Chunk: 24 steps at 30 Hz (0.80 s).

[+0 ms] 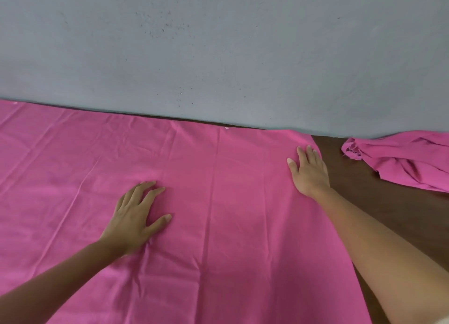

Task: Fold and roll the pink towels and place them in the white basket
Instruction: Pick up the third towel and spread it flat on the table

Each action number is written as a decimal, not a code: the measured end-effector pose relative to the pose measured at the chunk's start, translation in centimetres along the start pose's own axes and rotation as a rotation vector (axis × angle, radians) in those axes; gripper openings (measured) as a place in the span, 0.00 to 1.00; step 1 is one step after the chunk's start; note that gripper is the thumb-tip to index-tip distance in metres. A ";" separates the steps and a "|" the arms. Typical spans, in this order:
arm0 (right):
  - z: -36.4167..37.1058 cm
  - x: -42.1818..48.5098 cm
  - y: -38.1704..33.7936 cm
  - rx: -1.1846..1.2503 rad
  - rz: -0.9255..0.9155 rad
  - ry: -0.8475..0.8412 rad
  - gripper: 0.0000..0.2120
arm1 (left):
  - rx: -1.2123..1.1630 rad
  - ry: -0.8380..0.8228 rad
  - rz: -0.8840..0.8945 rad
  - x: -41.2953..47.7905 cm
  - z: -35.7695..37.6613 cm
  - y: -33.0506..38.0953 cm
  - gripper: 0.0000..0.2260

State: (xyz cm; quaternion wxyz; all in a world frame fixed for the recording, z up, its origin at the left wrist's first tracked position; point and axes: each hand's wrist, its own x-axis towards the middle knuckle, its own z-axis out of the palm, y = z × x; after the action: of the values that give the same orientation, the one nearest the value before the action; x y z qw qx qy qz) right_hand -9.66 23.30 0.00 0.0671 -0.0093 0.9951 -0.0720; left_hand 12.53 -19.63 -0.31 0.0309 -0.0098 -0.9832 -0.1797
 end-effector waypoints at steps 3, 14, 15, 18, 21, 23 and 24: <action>-0.5 0.6 0.3 0.010 -0.001 -0.020 0.34 | 0.034 0.013 0.018 2.0 -0.1 0.4 0.33; 0.9 -14.6 -0.8 0.202 -0.022 0.093 0.33 | 0.200 -0.212 0.276 14.9 -0.3 2.8 0.44; 1.3 -16.8 -0.6 0.198 -0.020 0.100 0.34 | 0.216 -0.229 0.298 15.4 0.0 2.9 0.46; 2.4 -22.1 0.2 0.110 -0.038 0.092 0.35 | 0.255 -0.274 0.318 16.4 0.7 2.9 0.49; 3.4 -24.5 1.5 0.039 -0.035 0.060 0.37 | 0.269 -0.293 0.314 16.8 1.3 2.2 0.44; 3.4 -24.6 2.5 0.032 -0.012 0.048 0.38 | 0.279 -0.292 0.320 16.9 1.5 1.9 0.41; 3.3 -24.6 2.6 0.022 -0.003 0.046 0.38 | 0.288 -0.293 0.323 16.9 1.5 1.8 0.40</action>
State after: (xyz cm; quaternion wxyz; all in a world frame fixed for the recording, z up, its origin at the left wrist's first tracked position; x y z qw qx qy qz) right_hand 15.10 26.12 -0.36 0.0440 -0.0085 0.9955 -0.0834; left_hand -4.36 -17.26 0.05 -0.0826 -0.1880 -0.9783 -0.0275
